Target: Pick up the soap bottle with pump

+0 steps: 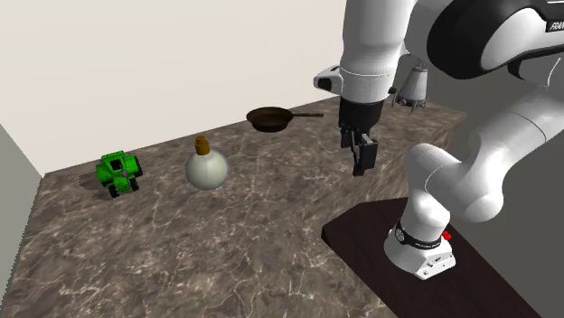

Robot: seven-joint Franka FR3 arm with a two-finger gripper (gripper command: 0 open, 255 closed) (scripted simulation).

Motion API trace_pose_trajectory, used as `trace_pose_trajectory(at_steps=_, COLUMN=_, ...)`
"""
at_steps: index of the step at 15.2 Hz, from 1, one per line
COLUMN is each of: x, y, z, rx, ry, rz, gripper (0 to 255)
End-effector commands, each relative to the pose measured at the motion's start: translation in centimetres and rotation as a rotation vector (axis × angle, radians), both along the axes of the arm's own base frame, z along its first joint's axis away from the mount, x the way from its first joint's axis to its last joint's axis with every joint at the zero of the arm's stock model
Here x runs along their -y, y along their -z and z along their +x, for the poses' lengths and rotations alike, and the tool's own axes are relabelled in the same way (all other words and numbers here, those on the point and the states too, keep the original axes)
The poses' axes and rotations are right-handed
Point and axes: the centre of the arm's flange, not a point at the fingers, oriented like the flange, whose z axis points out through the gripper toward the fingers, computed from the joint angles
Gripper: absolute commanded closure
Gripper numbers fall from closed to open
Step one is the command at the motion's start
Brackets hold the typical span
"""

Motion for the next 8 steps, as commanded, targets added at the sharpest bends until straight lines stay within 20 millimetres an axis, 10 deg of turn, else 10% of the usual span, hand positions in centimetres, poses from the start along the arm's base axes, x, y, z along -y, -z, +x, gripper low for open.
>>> trace_pose_trajectory(at_steps=1, x=0.0, y=0.0, z=0.0, rx=0.0, ry=0.0, rz=0.0, gripper=0)
trace_pose_trajectory(at_steps=8, x=4.2, y=0.3, z=8.1, rx=0.009, ry=0.012, rz=-0.004, gripper=0)
